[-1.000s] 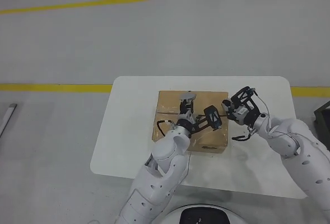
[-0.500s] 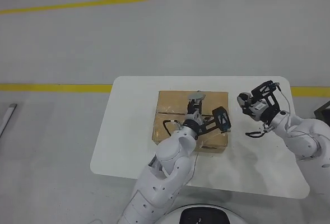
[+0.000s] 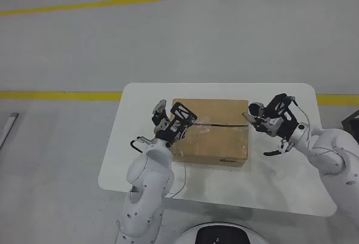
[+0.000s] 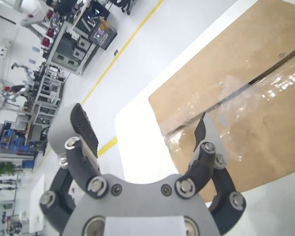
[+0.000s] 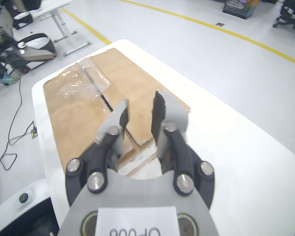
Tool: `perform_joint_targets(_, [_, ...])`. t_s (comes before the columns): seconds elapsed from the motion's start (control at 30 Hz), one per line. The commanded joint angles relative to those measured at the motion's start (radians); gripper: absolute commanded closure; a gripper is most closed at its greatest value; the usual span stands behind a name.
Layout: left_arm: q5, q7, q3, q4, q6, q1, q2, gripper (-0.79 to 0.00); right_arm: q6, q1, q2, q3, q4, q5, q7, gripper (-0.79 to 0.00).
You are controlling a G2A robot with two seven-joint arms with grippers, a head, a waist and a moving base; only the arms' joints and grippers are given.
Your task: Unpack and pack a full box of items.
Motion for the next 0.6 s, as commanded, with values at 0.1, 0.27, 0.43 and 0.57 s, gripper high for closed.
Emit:
perform_joint_targets(0.1, [-0.011,-0.024,-0.041,0.002,0.027,0.024,0.005,-0.785,-0.088,0.015,0.002,-0.060,-0.043,-0.138,-0.020,-0.289])
perform_joint_targets(0.27, [-0.014,-0.044,-0.062,0.011,0.069,0.032,0.006,-0.785,-0.119,0.027,-0.001,-0.125,-0.059,-0.244,-0.048,-0.280])
perform_joint_targets(0.43, [-0.017,-0.050,-0.069,0.014,0.086,0.034,0.007,-0.785,-0.143,0.059,-0.009,-0.188,-0.042,-0.281,-0.083,-0.292])
perform_joint_targets(0.57, [-0.017,-0.050,-0.069,0.014,0.086,0.034,0.007,-0.785,-0.144,0.092,-0.014,-0.225,-0.021,-0.306,-0.081,-0.785])
